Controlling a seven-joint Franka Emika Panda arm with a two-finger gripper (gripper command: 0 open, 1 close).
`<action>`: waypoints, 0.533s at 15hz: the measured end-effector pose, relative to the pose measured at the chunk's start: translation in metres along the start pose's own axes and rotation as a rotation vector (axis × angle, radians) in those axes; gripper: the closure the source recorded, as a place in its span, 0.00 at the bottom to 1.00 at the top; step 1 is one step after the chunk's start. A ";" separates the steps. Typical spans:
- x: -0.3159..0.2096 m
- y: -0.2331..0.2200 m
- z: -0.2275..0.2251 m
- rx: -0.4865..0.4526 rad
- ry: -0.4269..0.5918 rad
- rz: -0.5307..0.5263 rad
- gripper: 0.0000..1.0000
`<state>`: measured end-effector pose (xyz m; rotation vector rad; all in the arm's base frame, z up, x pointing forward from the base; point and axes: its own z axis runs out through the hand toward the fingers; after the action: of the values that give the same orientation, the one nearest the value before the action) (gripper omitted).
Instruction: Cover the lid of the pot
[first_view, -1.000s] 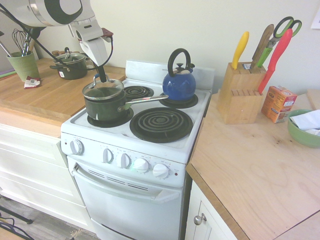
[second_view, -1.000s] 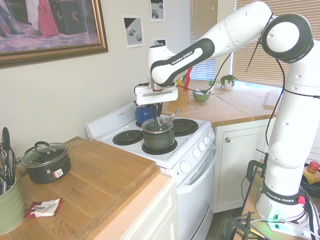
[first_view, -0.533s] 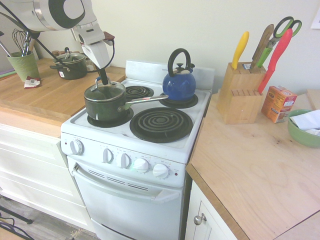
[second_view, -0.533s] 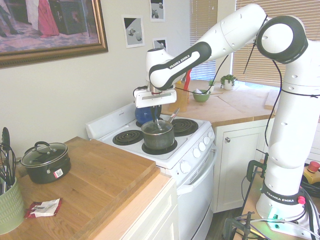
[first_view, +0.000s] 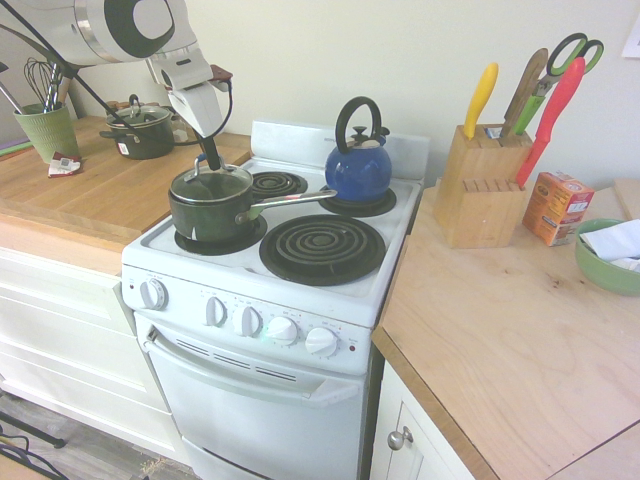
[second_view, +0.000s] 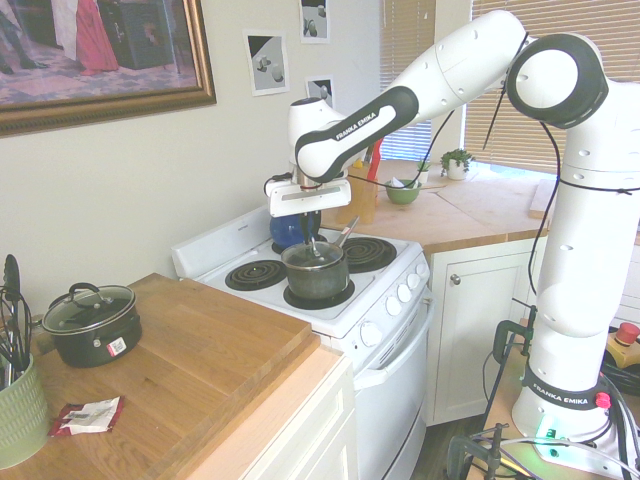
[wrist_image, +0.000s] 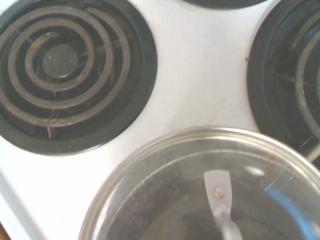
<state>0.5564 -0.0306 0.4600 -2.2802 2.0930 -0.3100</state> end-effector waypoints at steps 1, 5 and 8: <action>0.001 0.000 -0.002 0.003 0.002 0.001 1.00; -0.002 0.001 -0.001 -0.007 0.013 -0.015 1.00; -0.004 0.003 0.001 -0.017 0.019 -0.025 1.00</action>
<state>0.5533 -0.0267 0.4585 -2.3239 2.0856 -0.3176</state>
